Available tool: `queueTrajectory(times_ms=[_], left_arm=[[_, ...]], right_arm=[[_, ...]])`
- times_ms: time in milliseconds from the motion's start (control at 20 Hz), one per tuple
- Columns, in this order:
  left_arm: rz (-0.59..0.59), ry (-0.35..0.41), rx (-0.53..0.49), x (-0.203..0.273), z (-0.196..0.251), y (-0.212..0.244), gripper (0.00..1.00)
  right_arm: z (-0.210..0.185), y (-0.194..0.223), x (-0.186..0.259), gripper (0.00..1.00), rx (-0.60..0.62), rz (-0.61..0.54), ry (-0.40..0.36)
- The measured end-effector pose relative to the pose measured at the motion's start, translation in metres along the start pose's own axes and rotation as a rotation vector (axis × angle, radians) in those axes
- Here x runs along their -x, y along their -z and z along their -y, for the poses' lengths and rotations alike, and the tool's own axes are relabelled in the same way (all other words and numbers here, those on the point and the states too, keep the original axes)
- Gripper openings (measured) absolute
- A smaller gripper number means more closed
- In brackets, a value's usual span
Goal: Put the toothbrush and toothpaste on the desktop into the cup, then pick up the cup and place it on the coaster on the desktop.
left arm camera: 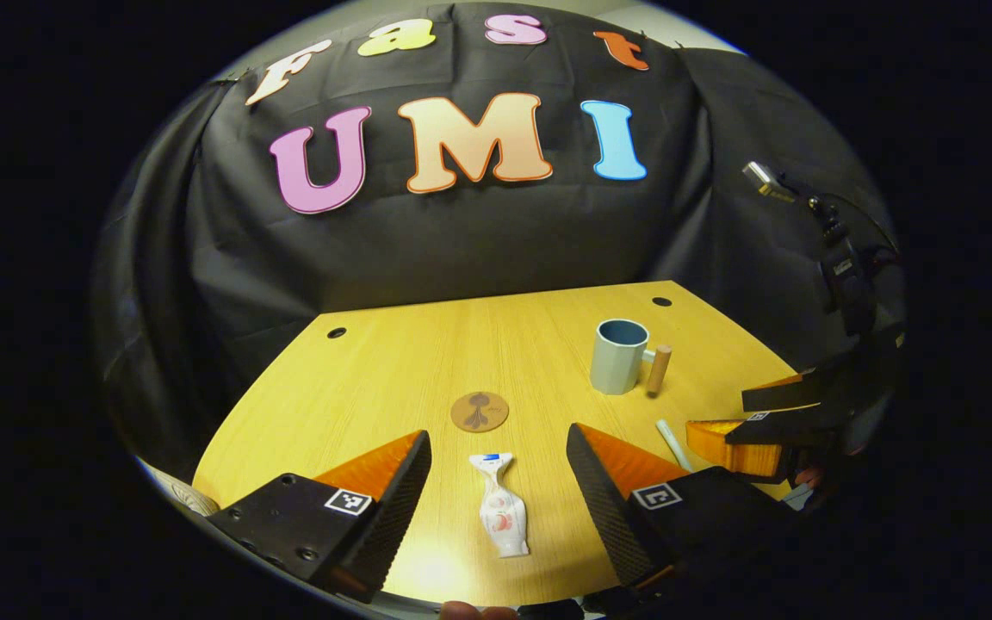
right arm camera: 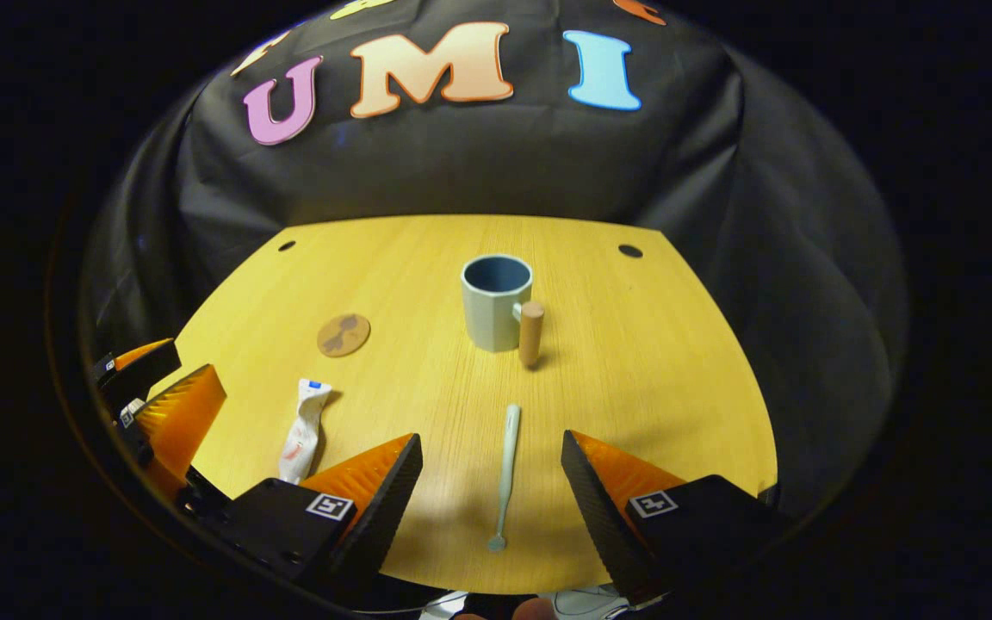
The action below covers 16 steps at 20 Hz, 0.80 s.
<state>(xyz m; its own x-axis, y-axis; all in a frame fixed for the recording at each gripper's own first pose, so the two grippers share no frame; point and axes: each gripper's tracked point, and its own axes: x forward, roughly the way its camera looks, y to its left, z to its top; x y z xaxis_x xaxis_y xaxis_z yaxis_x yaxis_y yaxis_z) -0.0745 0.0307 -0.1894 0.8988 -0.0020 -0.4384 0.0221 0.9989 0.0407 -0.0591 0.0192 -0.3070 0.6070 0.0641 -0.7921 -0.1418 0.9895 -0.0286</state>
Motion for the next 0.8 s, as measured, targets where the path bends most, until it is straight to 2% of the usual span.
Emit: queueTrajectory(times_ms=[200, 350, 550, 650, 800], left_arm=[[-0.012, -0.020, 0.009, -0.002, -0.009, 0.006, 0.93], [-0.027, -0.026, 0.010, -0.005, -0.011, 0.010, 0.93], [-0.052, -0.030, 0.018, -0.009, -0.013, 0.017, 0.94], [-0.057, -0.031, 0.020, -0.012, -0.014, 0.017, 0.93], [-0.069, -0.034, 0.026, -0.017, -0.013, 0.021, 0.93]], right_arm=[[0.001, 0.033, -0.029, 1.00, -0.018, -0.152, 0.005], [0.002, 0.047, -0.050, 1.00, -0.028, -0.212, 0.018], [0.006, 0.054, -0.069, 0.85, -0.051, -0.263, 0.040], [0.008, 0.053, -0.075, 0.84, -0.066, -0.268, 0.048], [0.009, 0.050, -0.083, 0.68, -0.067, -0.268, 0.060]])
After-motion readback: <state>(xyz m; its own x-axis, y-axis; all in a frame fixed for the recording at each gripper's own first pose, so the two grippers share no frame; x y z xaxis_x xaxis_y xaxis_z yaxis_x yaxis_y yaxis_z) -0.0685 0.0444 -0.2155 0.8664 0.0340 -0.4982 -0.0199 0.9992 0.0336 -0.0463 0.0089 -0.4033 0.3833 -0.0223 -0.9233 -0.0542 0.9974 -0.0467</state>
